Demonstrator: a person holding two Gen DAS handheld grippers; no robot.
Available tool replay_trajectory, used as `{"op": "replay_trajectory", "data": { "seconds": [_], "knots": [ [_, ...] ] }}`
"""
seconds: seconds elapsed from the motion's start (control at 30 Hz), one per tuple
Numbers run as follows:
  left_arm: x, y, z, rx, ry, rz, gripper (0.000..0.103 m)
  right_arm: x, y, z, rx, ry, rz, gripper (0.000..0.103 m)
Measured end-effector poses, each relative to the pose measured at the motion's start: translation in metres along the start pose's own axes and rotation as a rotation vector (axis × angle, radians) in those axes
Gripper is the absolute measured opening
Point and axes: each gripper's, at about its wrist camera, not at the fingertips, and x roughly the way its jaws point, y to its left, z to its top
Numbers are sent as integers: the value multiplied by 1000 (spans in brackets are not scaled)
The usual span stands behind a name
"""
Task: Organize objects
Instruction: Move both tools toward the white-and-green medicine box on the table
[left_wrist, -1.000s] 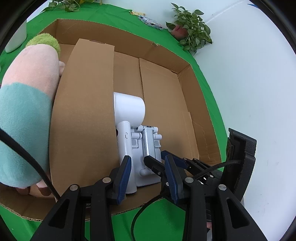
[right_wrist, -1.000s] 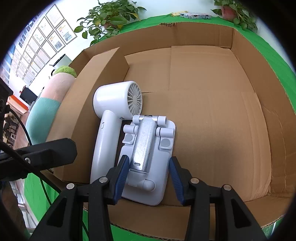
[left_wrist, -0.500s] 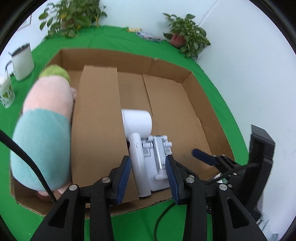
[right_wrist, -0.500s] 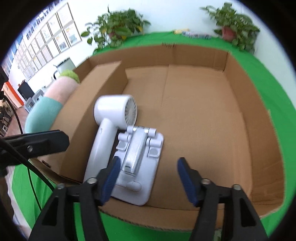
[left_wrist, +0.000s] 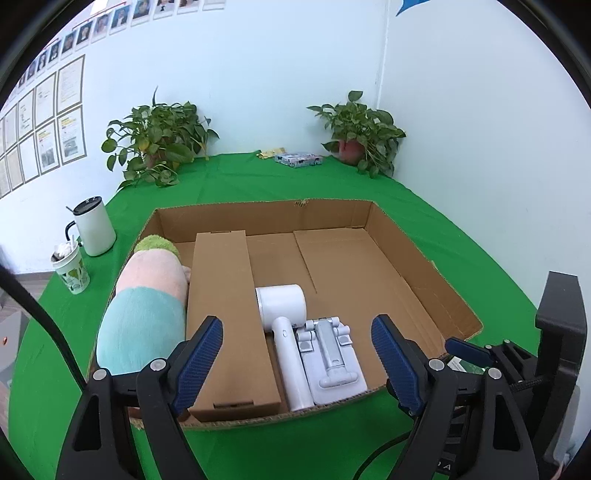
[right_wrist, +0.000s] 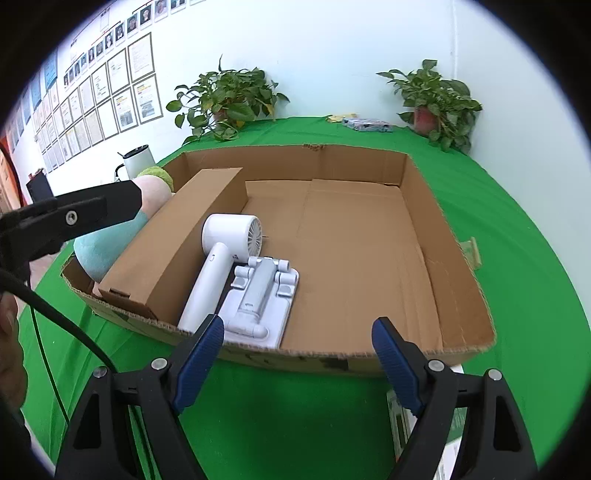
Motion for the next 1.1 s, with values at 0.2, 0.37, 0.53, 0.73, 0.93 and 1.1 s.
{"op": "replay_trajectory", "data": {
  "seconds": [0.2, 0.37, 0.53, 0.73, 0.93, 1.1],
  "knots": [
    [-10, -4, -19, -38, -26, 20, 82, -12, -8, -11, 34, -3, -33, 82],
    [-15, -9, -28, -27, -30, 27, 82, -19, -9, -15, 11, -26, -38, 82],
    [-20, -11, -31, -9, -50, 50, 82, -22, -8, -19, 7, -38, -41, 82],
    [-25, -10, -39, 6, -57, 64, 78, -28, -6, -21, 17, -54, -15, 82],
    [-23, -10, -58, 34, 11, -15, 60, -47, -20, -37, 1, -67, 27, 82],
    [-20, -8, -80, 19, 51, -48, 78, -53, -74, -74, 50, 6, -96, 82]
  ]
}}
